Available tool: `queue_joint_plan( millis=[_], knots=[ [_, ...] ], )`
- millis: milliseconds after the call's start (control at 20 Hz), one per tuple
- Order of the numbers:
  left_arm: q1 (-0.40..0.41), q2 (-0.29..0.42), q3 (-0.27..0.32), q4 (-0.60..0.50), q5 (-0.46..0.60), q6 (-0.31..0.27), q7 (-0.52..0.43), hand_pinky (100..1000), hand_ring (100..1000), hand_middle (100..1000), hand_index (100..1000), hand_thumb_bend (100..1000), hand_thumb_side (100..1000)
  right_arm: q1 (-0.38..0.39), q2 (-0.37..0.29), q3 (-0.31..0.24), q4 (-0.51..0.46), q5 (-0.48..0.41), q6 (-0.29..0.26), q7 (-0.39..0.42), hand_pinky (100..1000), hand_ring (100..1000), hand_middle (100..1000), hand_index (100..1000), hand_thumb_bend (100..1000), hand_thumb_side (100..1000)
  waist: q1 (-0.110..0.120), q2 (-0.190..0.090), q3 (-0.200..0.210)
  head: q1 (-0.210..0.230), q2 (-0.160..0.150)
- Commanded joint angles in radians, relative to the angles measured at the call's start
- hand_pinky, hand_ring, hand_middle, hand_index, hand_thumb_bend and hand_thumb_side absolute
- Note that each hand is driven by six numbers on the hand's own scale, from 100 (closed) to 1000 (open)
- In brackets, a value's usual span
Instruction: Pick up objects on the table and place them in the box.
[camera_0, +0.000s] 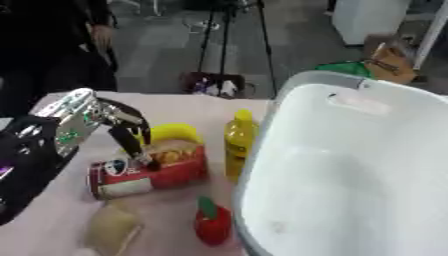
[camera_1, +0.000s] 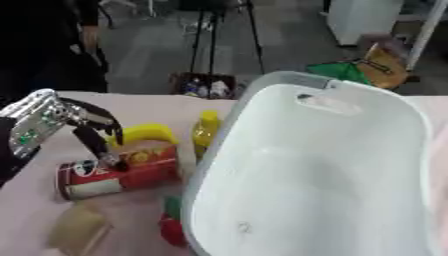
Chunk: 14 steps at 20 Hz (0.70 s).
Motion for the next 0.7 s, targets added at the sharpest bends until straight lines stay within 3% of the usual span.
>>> queue_joint_plan(
  millis=[50, 700],
  knots=[
    [-0.002, 0.034, -0.005, -0.006, -0.015, 0.005, 0.0, 966, 923, 879, 1000, 703, 642, -0.008, -0.015, -0.009, -0.017, -0.009, 0.002, -0.001, 712, 530, 548, 691, 100, 697, -0.002, -0.015, 0.001, 0.001, -0.005],
    [0.036, 0.07, -0.076, -0.126, 0.071, 0.003, 0.0, 970, 920, 877, 999, 691, 634, -0.009, -0.014, -0.01, -0.017, -0.013, 0.0, -0.001, 713, 530, 548, 692, 100, 697, 0.0, -0.01, -0.001, 0.006, -0.004]
  ],
)
